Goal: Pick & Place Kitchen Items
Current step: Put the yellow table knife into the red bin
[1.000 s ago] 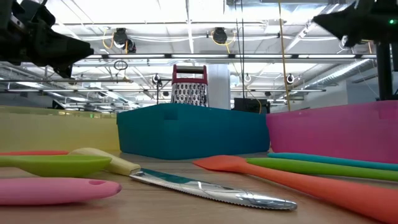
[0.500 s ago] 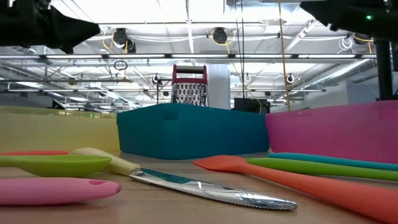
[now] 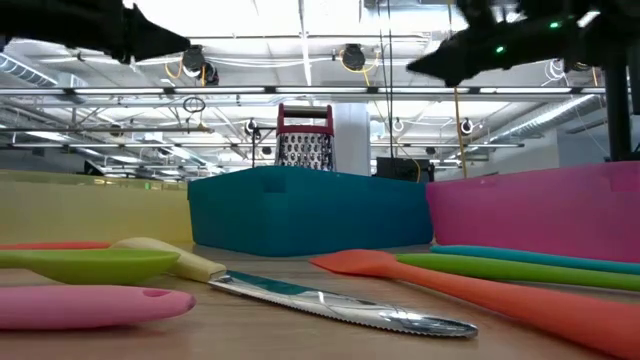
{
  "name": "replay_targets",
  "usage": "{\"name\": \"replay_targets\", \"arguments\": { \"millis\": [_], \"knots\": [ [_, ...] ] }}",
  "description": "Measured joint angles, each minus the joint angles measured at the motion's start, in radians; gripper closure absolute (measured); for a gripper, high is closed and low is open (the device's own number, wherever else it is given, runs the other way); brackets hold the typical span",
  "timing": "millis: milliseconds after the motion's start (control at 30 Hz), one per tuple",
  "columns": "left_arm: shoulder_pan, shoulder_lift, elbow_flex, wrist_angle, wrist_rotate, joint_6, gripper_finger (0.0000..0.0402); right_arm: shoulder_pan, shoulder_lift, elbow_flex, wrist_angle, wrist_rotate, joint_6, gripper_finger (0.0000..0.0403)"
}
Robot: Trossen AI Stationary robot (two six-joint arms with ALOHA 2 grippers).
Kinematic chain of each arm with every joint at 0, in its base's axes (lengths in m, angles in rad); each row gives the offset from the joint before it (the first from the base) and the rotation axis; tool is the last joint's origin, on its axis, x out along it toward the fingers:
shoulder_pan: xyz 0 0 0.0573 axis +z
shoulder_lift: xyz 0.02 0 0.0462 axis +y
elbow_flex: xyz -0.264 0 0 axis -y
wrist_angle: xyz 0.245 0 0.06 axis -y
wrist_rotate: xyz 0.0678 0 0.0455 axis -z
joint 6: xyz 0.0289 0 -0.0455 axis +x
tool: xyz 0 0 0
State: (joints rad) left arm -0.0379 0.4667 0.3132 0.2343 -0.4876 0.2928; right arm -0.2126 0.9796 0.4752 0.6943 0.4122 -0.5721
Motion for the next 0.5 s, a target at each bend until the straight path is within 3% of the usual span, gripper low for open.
{"name": "replay_targets", "arguments": {
  "millis": [100,233,367,500],
  "knots": [
    [0.009,0.04,0.025,-0.023,0.009,-0.016,0.0313,-0.041,0.044,0.077,-0.186,0.056,-0.013,0.0306],
    [0.017,0.082,0.026,-0.027,0.01,-0.034,0.0313,-0.095,0.075,0.213,-0.511,0.051,-0.003,0.0304],
    [0.031,0.117,0.026,-0.014,0.011,-0.065,0.0313,-0.147,0.117,0.33,-0.81,-0.035,0.005,0.0312],
    [0.052,0.136,0.026,0.031,0.017,-0.095,0.0313,-0.21,0.175,0.397,-0.959,-0.149,0.01,0.0312]
  ]
}}
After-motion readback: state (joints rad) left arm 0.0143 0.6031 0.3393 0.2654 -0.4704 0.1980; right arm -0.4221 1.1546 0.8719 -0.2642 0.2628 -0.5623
